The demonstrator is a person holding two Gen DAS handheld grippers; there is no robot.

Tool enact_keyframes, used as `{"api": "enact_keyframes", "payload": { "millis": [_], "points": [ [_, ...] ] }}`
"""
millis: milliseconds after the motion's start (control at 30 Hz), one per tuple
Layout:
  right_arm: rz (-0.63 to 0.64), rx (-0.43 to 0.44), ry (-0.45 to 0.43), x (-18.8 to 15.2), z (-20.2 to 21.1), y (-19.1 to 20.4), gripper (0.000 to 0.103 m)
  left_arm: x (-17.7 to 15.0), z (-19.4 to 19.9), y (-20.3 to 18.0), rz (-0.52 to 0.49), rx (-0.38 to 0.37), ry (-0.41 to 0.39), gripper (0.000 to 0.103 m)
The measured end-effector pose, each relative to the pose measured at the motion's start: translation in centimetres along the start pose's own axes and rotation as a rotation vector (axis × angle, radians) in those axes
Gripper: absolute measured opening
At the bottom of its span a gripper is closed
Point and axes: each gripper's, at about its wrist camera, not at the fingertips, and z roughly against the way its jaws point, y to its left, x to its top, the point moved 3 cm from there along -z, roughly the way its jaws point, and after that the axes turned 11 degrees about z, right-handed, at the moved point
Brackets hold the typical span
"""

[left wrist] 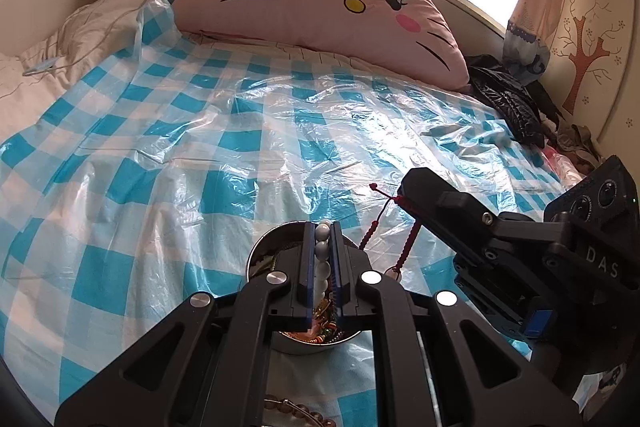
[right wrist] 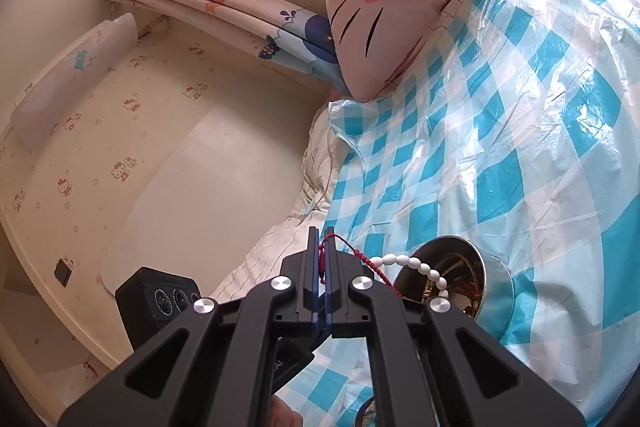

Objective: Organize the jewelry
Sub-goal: 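Lower the bracelet into the silver tin and open both tools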

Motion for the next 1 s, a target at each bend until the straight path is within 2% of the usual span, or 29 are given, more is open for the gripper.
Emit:
{"api": "enact_keyframes", "payload": {
  "millis": [167,233,267,333,367,500,700,800,1000],
  "points": [
    [-0.024,-0.044,0.044,-0.6,-1.1,-1.0,0.003,-0.4,-1.3,0.4,0.006,0.01,0.045,0.007],
    [-0.03,-0.095,0.082,-0.9,-1.7,-1.5,0.003,-0.6,-2.0,0.7,0.006,0.038,0.066,0.007],
    [-0.034,-0.139,0.106,-1.1,-2.0,-1.9,0.007,-0.7,-2.2,0.9,0.007,0.054,0.077,0.007],
    [-0.057,-0.203,0.152,-1.8,-2.5,-2.9,0.046,-0.7,-2.1,1.4,0.006,0.086,0.072,0.008],
    [-0.068,-0.232,0.159,-2.0,-2.5,-3.3,0.068,-0.7,-1.9,1.6,0.005,0.105,0.066,0.012],
    [-0.058,-0.248,0.15,-1.9,-2.2,-3.3,0.068,-0.3,-0.9,3.0,0.048,0.141,0.028,0.035],
    [-0.084,-0.229,0.066,-1.1,-0.5,-3.6,0.068,0.5,-0.1,5.5,0.159,0.163,0.0,0.046],
    [-0.138,-0.241,0.01,-0.7,0.8,-4.7,0.068,0.6,-0.2,6.8,0.219,0.159,0.011,0.048],
    [-0.305,-0.186,-0.015,-1.7,1.2,-7.8,0.068,0.5,-0.4,6.7,0.212,0.16,0.017,0.049]
  ]
}}
